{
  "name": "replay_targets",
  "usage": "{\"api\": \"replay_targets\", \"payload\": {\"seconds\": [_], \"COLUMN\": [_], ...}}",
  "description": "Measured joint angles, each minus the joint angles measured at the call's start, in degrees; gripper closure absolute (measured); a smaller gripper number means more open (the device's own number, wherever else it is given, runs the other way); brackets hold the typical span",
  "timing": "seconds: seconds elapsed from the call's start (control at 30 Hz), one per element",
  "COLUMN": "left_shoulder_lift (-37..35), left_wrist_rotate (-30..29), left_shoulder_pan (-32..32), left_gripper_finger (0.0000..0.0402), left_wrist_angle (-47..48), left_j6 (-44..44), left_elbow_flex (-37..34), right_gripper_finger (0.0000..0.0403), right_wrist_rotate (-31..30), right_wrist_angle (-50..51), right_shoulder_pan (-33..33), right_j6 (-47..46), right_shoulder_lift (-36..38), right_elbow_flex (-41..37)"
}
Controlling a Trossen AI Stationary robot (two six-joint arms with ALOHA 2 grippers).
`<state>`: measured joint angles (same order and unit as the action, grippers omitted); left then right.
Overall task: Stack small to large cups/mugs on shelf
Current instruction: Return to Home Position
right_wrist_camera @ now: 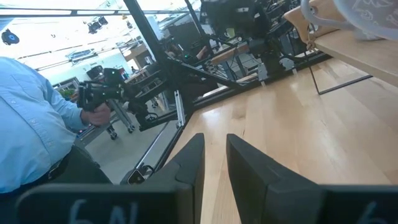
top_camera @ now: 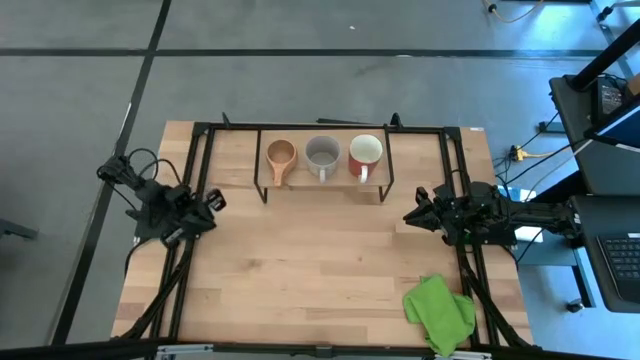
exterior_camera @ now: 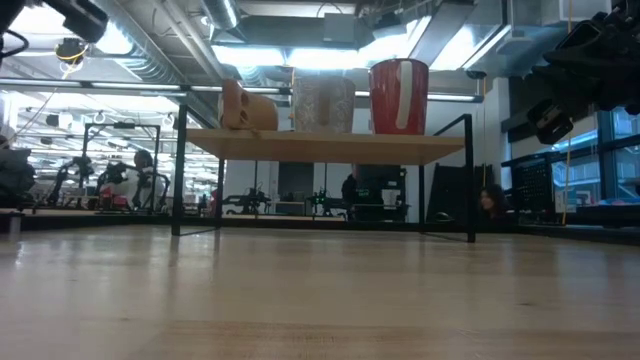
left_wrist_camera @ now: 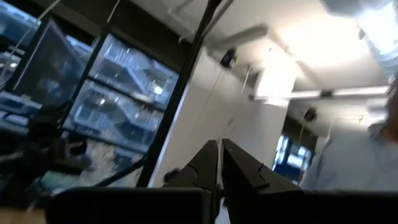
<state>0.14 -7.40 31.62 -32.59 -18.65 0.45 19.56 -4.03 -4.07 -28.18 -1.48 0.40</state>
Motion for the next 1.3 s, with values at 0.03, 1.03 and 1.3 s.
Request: {"api": "replay_targets", "payload": {"seconds": [0.03,1.03,1.3], "left_shoulder_lift": [0.0,0.2,0.2], "left_wrist_rotate": [-0.1,-2.8,-2.8], "left_shoulder_pan": [0.0,0.0,0.0], "left_gripper_finger": [0.0388,0.0388,0.0388], "left_wrist_angle": [1.5,30.4,30.4], "left_j6": [0.6,17.8,17.8], "left_elbow_flex": [0.0,0.0,0.0], "right_gripper_finger": [0.0334,0.0334,0.0334], "right_wrist_rotate": [0.0,0.0,0.0], "right_wrist_angle": [0.0,0.0,0.0], "right_shoulder_pan": [0.0,0.0,0.0], "right_j6": [0.0,0.0,0.0], "right_shoulder_lift": [0.0,0.0,0.0], "right_elbow_flex": [0.0,0.0,0.0]}}
